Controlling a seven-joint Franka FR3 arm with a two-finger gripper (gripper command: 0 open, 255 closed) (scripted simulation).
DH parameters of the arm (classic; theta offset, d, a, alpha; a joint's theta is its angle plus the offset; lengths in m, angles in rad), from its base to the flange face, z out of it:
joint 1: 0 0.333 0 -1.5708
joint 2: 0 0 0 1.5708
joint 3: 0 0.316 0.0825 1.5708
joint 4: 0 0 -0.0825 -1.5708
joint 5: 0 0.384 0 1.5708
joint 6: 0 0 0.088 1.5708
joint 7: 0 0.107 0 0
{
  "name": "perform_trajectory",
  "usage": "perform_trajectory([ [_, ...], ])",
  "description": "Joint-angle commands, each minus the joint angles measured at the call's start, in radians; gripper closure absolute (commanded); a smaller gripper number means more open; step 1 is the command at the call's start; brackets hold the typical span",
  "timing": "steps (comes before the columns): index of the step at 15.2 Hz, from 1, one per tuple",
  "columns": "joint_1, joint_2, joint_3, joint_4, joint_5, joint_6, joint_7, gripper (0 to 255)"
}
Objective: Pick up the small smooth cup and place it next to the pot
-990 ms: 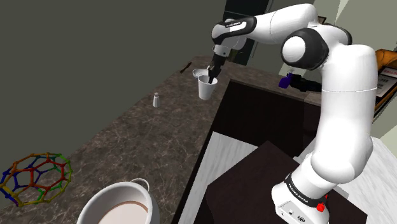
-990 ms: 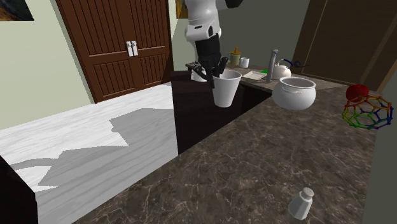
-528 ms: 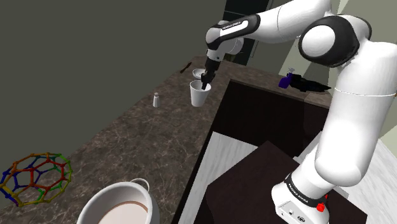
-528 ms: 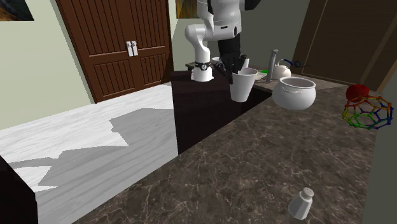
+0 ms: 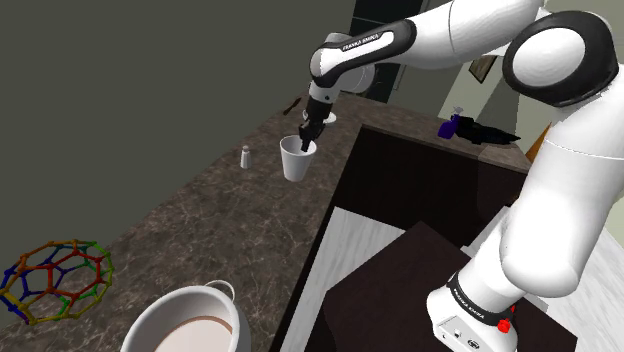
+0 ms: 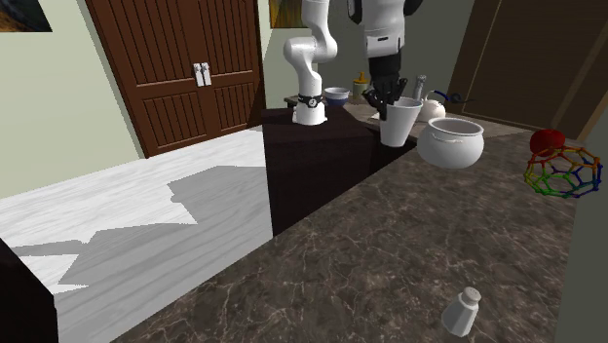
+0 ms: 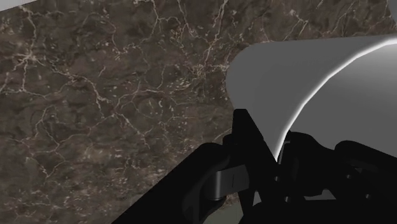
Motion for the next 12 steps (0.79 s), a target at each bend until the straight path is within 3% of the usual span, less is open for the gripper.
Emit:
perform_trajectory([
  [1,0.027,-0.021,0.015,-0.032,-0.003,0.022,0.041,255],
  [12,0.181,-0.077,0.116,-0.119,-0.025,0.108,0.292,255],
])
